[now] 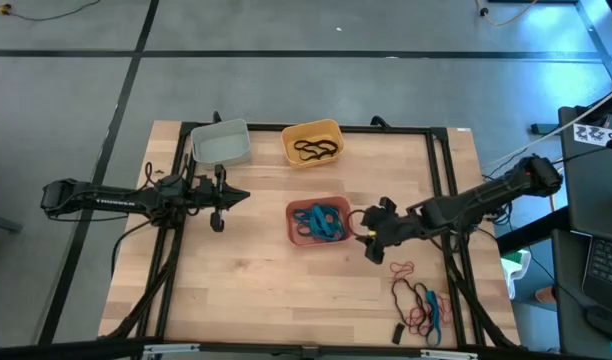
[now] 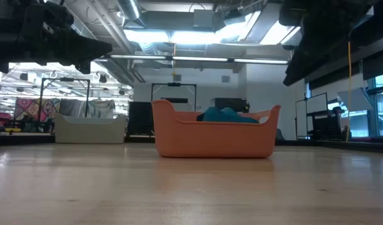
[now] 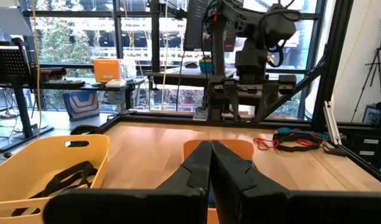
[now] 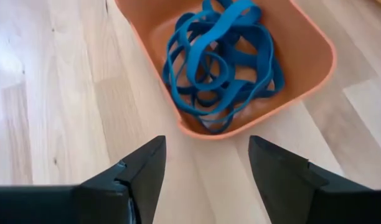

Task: Sort rubber bands into baskets
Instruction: Put the red rubber band into the gray bin

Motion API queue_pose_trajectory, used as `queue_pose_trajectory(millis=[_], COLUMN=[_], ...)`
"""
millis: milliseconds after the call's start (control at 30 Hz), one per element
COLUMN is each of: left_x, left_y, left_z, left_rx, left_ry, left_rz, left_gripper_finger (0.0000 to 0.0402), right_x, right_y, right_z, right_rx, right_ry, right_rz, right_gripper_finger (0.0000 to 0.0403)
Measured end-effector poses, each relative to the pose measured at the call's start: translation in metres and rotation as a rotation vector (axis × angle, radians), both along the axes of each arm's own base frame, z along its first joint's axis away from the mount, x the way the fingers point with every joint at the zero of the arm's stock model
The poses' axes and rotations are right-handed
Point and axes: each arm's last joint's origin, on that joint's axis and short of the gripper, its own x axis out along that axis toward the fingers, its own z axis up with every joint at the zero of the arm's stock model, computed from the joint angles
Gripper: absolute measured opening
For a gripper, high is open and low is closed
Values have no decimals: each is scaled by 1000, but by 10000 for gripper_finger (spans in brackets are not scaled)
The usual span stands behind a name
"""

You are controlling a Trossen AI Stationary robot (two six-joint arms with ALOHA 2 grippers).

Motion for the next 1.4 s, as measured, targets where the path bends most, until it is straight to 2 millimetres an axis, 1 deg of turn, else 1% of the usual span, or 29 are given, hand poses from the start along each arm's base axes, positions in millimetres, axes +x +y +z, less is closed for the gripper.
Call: queue_pose_trajectory(millis=[233,367,467,700,867,1200,1400], left_x=[0,0,0,0,0,0,0], left_y=[0,0,0,0,0,0,0], left_z=[0,0,0,0,1,1,1], left_rx=[0,0,0,0,-1,-2,-2], left_ry=[0,0,-1,-4,-14,-15,-14], left_rz=[0,-1,-1,-1,-1,-2,-2], left_gripper_finger=[5,5,5,5,5,5,5], right_x=[-11,-18,-24,-44,-55,-60,-62], right_y=[16,23,26,32,35,38,40], right_z=[-2,-6,-15,-43,-53,-61,-66], right_rx=[-37,-23,9,80,92,121,190], right_ry=[5,8,29,100,131,146,209], right_rz=[-50,-92,-120,-196,-225,-211,-138], right_gripper_finger=[230,230,230,230,230,230,230])
